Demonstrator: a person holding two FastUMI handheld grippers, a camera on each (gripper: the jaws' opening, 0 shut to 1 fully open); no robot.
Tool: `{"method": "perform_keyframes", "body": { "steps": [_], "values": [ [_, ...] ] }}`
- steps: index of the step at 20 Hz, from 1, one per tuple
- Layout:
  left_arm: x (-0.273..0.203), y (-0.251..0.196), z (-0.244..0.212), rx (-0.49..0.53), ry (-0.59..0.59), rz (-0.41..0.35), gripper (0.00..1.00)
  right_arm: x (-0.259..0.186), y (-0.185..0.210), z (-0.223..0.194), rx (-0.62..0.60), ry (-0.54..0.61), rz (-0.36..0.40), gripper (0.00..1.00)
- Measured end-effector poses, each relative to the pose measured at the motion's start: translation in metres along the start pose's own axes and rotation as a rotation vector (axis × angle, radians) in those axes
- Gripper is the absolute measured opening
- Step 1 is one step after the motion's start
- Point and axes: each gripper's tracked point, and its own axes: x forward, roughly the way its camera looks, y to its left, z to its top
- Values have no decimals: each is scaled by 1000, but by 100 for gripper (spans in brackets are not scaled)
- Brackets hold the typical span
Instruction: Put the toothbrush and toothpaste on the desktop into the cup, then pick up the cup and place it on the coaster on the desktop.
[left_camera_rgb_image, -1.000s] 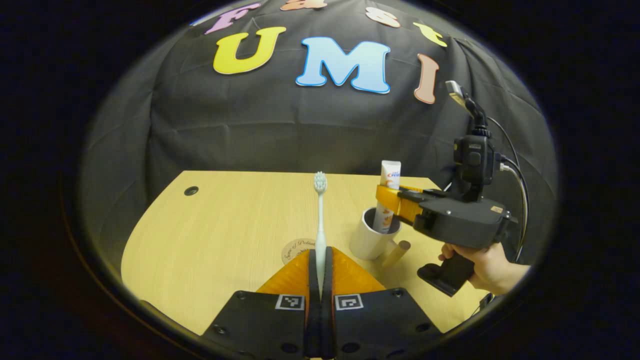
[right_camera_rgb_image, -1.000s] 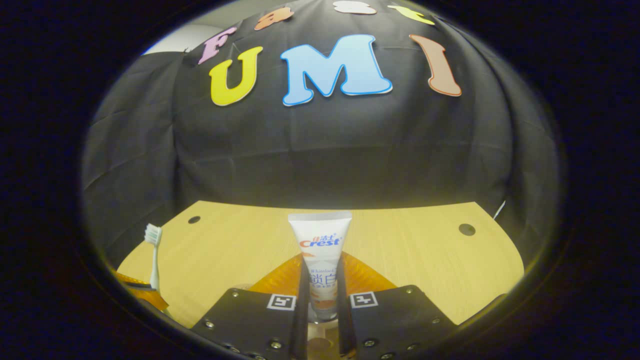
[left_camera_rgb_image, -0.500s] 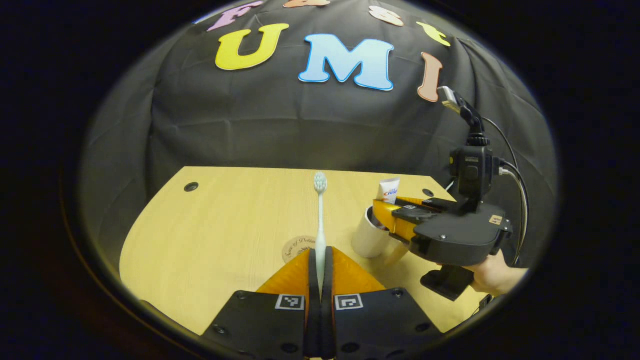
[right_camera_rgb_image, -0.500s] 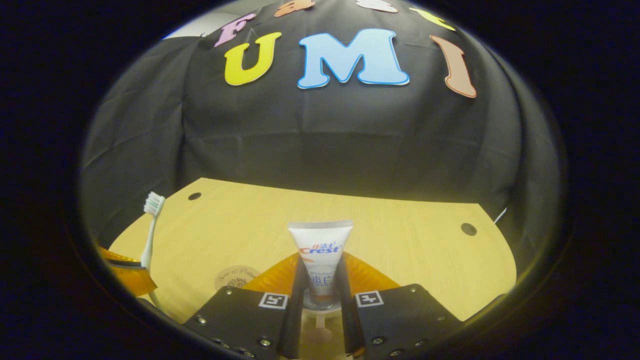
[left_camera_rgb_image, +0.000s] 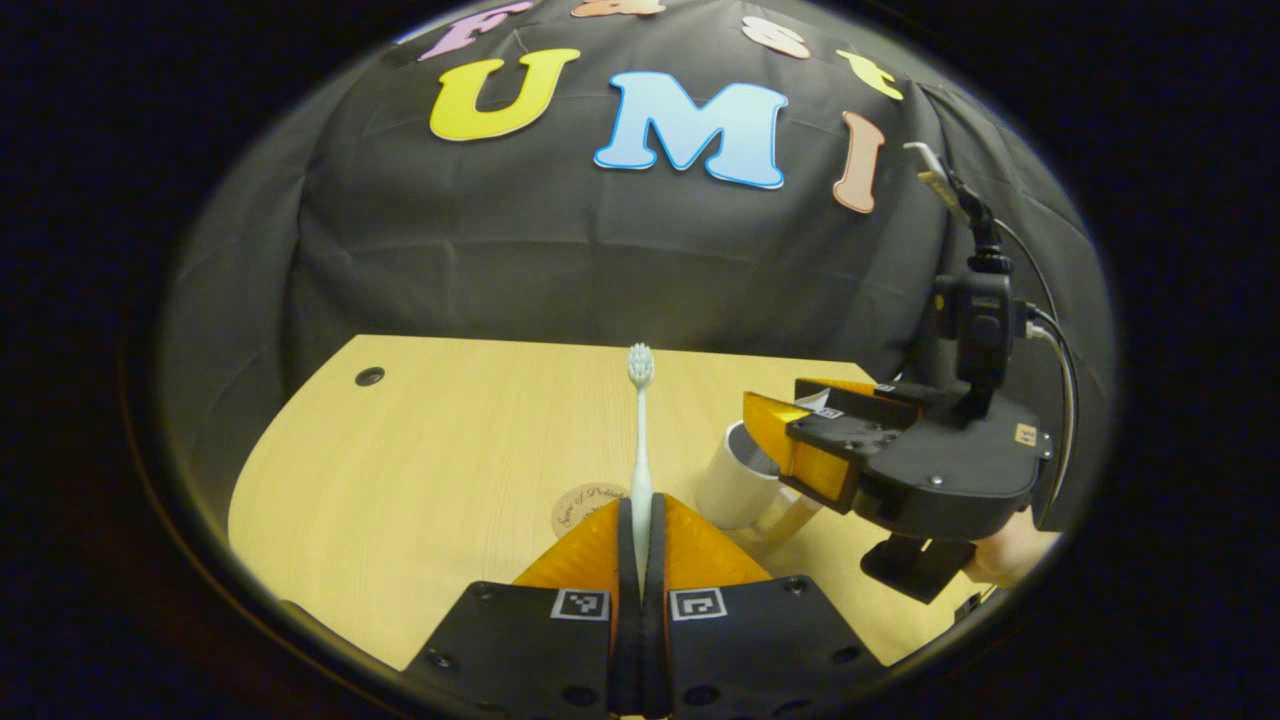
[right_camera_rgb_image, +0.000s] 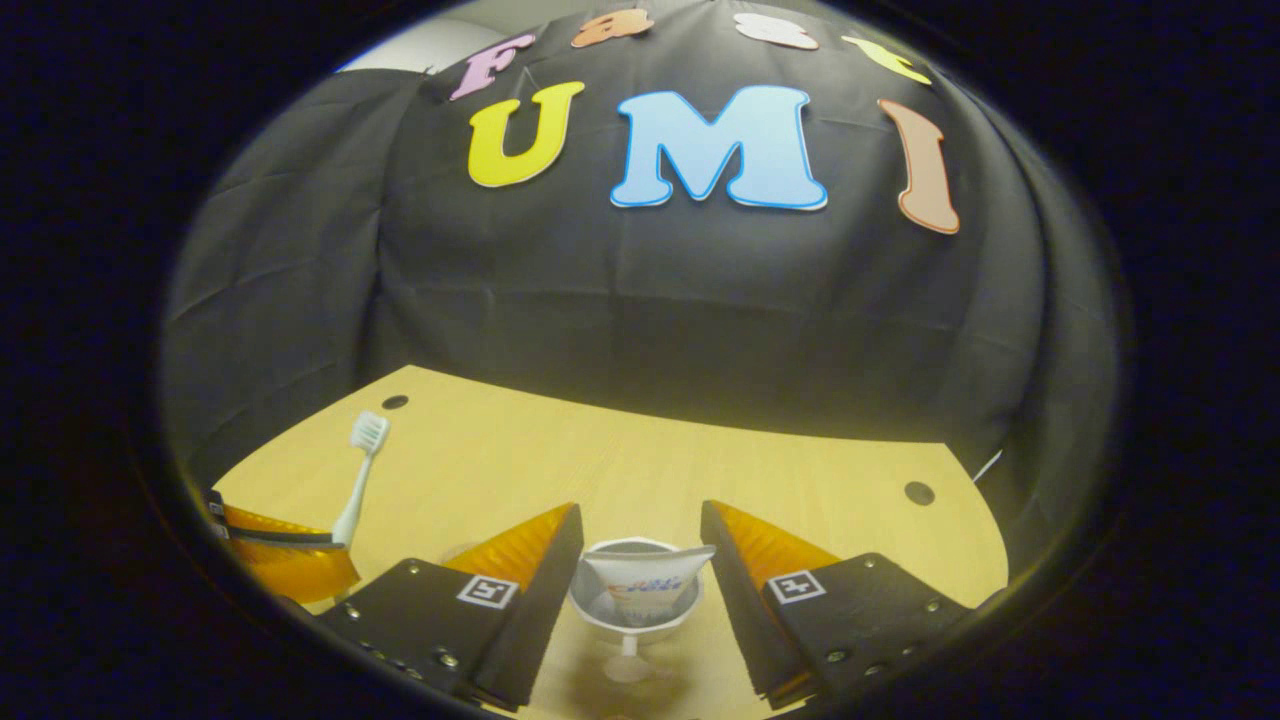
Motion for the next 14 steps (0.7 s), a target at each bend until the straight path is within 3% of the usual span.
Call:
{"method": "perform_keyframes", "body": {
  "steps": [2,9,14],
  "values": [
    [7,-4,5,-5,-20,-13,8,-8,-1,15,13,-32,4,82],
    [33,-24,31,-12,-108,-98,8,-55,-20,61,65,-144,-26,80],
    [48,-48,78,-50,-278,-200,7,-93,-42,66,84,-174,-75,82]
  ]
}}
